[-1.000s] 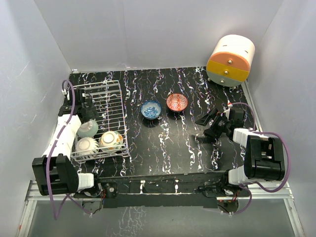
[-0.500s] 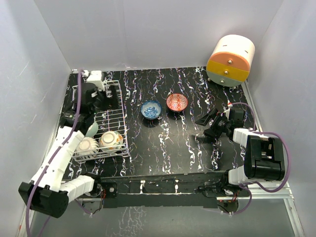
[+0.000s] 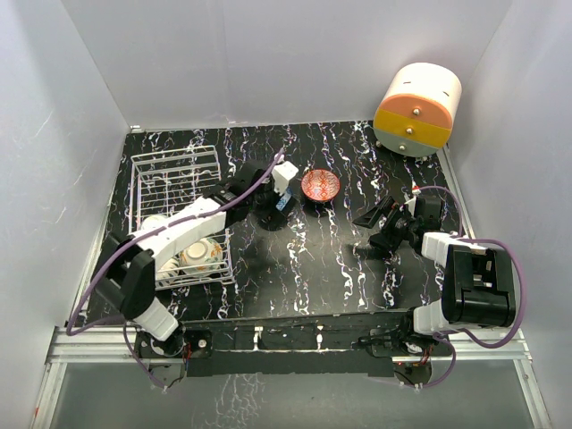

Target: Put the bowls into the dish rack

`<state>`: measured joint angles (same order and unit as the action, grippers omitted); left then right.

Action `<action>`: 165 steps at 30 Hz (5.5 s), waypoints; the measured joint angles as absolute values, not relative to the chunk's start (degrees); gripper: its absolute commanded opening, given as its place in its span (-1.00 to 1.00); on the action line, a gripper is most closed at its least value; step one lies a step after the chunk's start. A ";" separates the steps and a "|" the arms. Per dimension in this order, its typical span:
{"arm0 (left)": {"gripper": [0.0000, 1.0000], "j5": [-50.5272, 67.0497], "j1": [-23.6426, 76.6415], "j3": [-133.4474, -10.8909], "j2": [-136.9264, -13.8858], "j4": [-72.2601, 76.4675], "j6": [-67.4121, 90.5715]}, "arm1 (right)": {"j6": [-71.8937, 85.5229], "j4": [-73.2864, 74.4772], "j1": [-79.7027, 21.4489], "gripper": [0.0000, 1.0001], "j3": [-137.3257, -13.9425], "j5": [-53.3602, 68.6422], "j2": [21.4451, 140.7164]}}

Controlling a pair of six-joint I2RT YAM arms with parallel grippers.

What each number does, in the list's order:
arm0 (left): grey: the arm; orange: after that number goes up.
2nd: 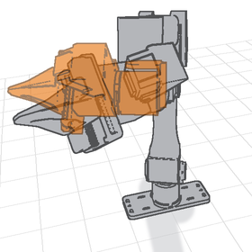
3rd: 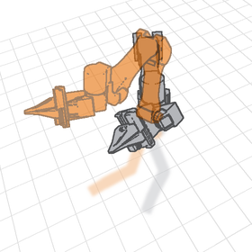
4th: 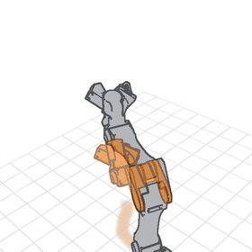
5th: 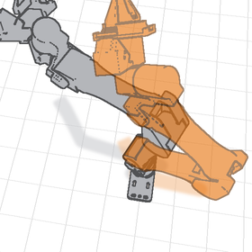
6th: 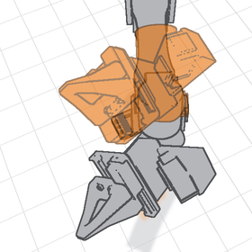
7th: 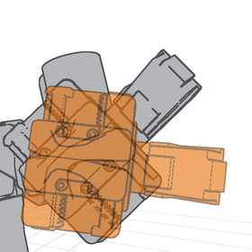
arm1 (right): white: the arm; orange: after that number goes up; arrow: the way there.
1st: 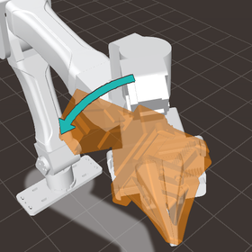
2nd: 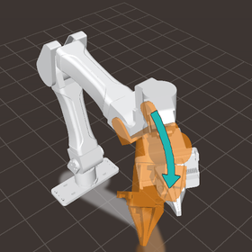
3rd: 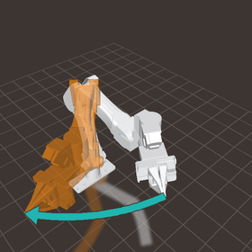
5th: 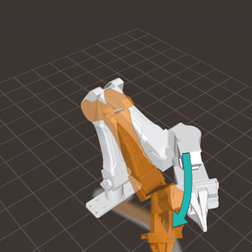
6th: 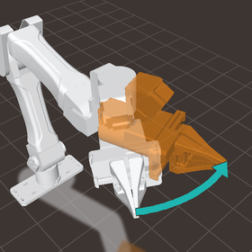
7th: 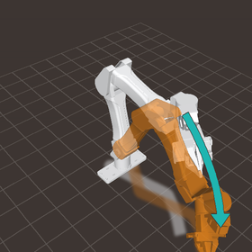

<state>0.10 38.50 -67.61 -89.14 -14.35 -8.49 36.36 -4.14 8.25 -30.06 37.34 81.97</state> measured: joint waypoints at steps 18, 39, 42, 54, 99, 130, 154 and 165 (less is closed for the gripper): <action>0.85 3.68 38.35 -70.89 -106.67 -6.85 -14.55 | 36.36 -4.12 8.25 0.96 -30.06 37.47 81.97; -1.00 -3.60 38.63 -71.85 -111.15 0.45 -13.91 | 36.36 -4.14 8.25 0.96 -30.06 37.45 81.97; -1.00 -3.68 38.61 -71.70 -111.02 0.78 -12.99 | 36.36 -4.12 8.25 0.96 -30.06 37.45 81.97; -1.00 8.49 35.88 -68.66 -95.77 1.39 3.97 | 36.36 -4.12 8.25 0.96 -30.06 37.45 81.97; -1.00 39.24 -8.78 -40.16 -97.78 56.29 69.78 | 36.12 -3.22 8.25 0.96 -30.06 37.23 81.84; -1.00 39.59 -14.61 -29.78 -97.21 74.13 75.31 | 36.16 -3.68 8.25 0.96 -30.06 37.30 81.87; -0.49 40.42 -14.24 -42.37 -107.20 69.38 78.81 | 36.40 -4.97 8.25 0.96 -30.06 37.45 82.83; -0.41 39.40 -14.02 -45.12 -102.35 53.49 69.56 | 36.60 -5.19 8.25 0.96 -30.06 37.47 82.89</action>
